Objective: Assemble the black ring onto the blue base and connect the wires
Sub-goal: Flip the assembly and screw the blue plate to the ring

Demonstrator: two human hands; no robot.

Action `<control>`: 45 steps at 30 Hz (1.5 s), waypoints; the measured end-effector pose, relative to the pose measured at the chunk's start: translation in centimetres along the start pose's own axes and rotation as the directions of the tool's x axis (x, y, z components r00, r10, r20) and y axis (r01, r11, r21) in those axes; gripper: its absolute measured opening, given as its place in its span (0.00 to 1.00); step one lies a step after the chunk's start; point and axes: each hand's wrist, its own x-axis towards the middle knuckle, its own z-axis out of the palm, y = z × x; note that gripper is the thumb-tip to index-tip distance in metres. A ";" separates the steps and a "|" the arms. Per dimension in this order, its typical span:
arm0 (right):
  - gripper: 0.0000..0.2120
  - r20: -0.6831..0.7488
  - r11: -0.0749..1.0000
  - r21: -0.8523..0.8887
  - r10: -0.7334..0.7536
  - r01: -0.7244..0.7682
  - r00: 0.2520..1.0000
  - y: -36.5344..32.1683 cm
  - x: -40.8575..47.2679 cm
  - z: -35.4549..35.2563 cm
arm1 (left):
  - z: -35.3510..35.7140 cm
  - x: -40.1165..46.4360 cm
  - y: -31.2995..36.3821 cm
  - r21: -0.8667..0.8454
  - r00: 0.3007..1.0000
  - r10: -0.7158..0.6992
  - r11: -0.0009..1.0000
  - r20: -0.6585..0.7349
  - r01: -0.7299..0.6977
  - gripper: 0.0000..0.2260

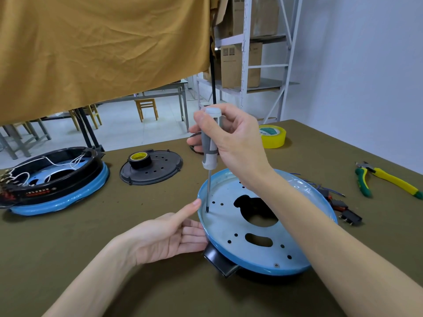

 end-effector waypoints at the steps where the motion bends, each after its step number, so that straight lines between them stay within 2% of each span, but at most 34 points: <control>1: 0.12 -0.025 0.999 -0.033 -0.022 0.021 0.999 0.0 0.0 -0.1 | 0.0 0.0 0.0 -0.001 1.000 0.001 1.000 -0.001 -0.001 0.37; 4: 0.16 -0.063 0.988 -0.136 -0.077 0.068 0.995 -0.1 -0.2 -0.2 | 0.0 0.1 0.0 0.004 1.000 0.000 1.000 -0.012 0.001 0.38; 7: 0.17 -0.035 0.981 -0.188 -0.059 0.052 0.998 -0.1 -0.1 0.0 | 0.1 0.0 0.0 0.005 1.000 0.003 1.000 -0.015 -0.003 0.38; 11: 0.12 0.141 0.993 -0.033 0.120 -0.116 0.983 -0.4 0.0 0.1 | 0.2 0.0 -0.1 -0.003 1.000 0.007 1.000 -0.009 -0.007 0.37; 14: 0.16 0.214 0.982 0.018 0.181 -0.190 0.960 -0.7 0.2 -0.1 | 0.0 0.1 -0.1 -0.008 1.000 0.010 1.000 -0.014 -0.010 0.37; 18: 0.14 0.167 0.992 -0.053 0.121 -0.113 0.979 -0.3 0.2 0.0 | -0.2 0.2 -0.2 -0.012 1.000 0.005 1.000 -0.006 -0.005 0.37; 23: 0.13 0.142 0.995 0.007 0.093 -0.095 0.986 -0.3 0.3 0.0 | -0.3 0.4 -0.2 -0.016 1.000 0.003 1.000 -0.005 -0.003 0.37; 28: 0.18 0.016 0.996 -0.088 0.001 0.001 1.000 0.4 0.3 -0.1 | -0.3 0.4 -0.2 -0.015 1.000 0.011 1.000 -0.002 -0.011 0.39; 31: 0.18 0.093 0.984 -0.177 0.035 -0.018 0.995 0.5 0.3 -0.2 | -0.3 0.4 -0.2 -0.022 1.000 0.011 1.000 0.004 -0.011 0.38; 34: 0.14 0.189 0.983 -0.160 0.122 -0.092 0.974 0.6 0.3 0.0 | -0.3 0.4 -0.2 -0.024 1.000 0.008 1.000 0.004 -0.008 0.38; 38: 0.11 0.210 0.982 -0.189 0.019 0.021 0.978 0.9 0.0 0.1 | -0.2 0.3 -0.2 -0.043 1.000 0.006 0.999 0.002 -0.005 0.38; 45: 0.13 0.040 0.986 -0.167 -0.008 0.014 0.999 0.6 -0.8 -1.3 | 0.3 -0.1 -0.2 -0.042 0.999 0.026 0.999 -0.029 -0.027 0.38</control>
